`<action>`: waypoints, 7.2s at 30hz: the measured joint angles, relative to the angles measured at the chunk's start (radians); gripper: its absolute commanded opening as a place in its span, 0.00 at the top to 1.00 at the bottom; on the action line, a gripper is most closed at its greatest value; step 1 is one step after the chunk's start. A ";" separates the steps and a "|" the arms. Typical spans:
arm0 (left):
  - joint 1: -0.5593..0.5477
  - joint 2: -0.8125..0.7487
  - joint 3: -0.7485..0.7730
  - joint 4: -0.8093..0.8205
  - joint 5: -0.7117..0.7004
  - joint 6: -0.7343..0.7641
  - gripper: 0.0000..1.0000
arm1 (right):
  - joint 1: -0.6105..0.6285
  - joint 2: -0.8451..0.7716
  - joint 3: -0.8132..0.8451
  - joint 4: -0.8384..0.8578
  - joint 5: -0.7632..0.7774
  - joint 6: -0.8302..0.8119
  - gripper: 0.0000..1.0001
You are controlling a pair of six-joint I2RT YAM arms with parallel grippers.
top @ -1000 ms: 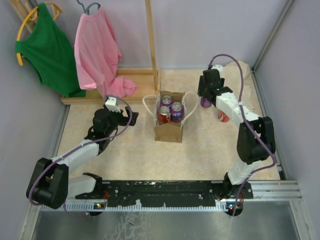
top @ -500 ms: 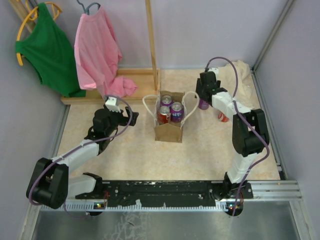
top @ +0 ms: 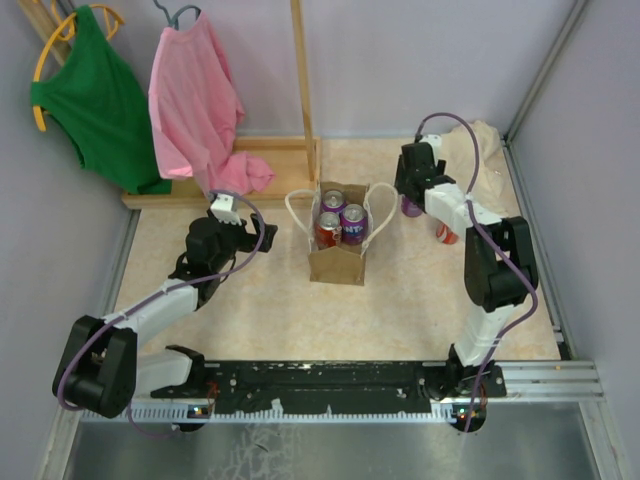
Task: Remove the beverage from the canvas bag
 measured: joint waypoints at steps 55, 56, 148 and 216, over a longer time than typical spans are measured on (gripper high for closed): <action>0.000 -0.006 0.000 -0.002 0.000 -0.001 0.00 | 0.324 -0.078 0.269 -0.383 -0.503 -0.373 0.30; 0.000 -0.006 0.001 -0.002 0.000 -0.001 0.00 | 0.324 -0.063 0.269 -0.394 -0.513 -0.387 0.29; -0.005 0.003 0.002 0.000 0.011 -0.001 0.00 | 0.309 0.218 0.463 -0.661 -0.478 -0.721 0.77; -0.005 0.010 0.002 0.021 0.030 -0.019 0.00 | 0.235 -0.333 0.468 -0.394 0.310 -0.401 1.00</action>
